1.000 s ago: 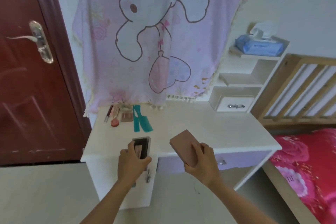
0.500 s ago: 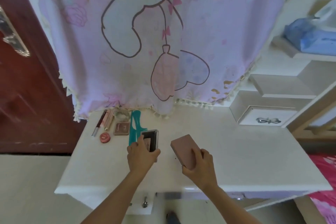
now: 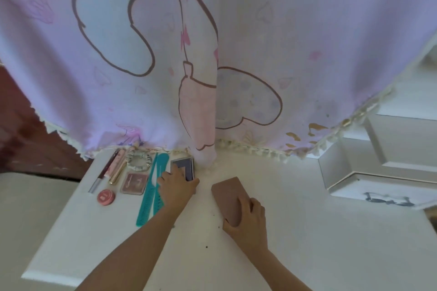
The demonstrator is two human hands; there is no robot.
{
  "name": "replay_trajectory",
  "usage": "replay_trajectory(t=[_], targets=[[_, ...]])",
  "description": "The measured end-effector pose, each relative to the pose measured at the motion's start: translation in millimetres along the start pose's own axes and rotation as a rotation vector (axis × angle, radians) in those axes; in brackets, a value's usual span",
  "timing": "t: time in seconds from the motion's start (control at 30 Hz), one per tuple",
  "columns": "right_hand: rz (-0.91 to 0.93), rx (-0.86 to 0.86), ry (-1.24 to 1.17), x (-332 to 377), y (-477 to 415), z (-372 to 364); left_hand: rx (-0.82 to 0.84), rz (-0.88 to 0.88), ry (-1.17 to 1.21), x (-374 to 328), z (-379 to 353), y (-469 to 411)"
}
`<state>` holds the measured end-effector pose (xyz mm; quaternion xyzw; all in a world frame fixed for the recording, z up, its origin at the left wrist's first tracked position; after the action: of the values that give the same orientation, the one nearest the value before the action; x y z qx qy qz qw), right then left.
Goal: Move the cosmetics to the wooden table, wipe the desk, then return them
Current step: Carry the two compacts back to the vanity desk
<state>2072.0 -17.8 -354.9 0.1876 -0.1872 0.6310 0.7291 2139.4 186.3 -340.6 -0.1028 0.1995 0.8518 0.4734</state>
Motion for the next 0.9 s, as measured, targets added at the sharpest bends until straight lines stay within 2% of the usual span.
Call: replay_trajectory(t=[0.4, 0.6, 0.8, 0.9], targets=[[-0.041, 0.074, 0.087, 44, -28, -23, -0.008, -0.104, -0.089, -6, -3, -27], [-0.043, 0.020, 0.118, 67, -32, -34, 0.020, -0.134, -0.061, -12, 0, -34], [-0.110, 0.031, 0.143, 66, -30, -47, 0.022, -0.147, -0.072, 1, -1, -30], [-0.173, 0.062, 0.060, 68, -27, -46, 0.011, -0.189, -0.101, 7, 1, -25]])
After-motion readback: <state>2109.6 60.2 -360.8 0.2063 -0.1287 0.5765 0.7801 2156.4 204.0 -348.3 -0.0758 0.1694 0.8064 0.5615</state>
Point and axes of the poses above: each hand's wrist, its own y-axis away from the middle knuckle, its own z-axis out of the back of the hand, x = y × z, the point moved 7 cm from there along -y, towards the middle knuckle, and after that the axes turned 3 degrees about -x, right-handed, at the moved point
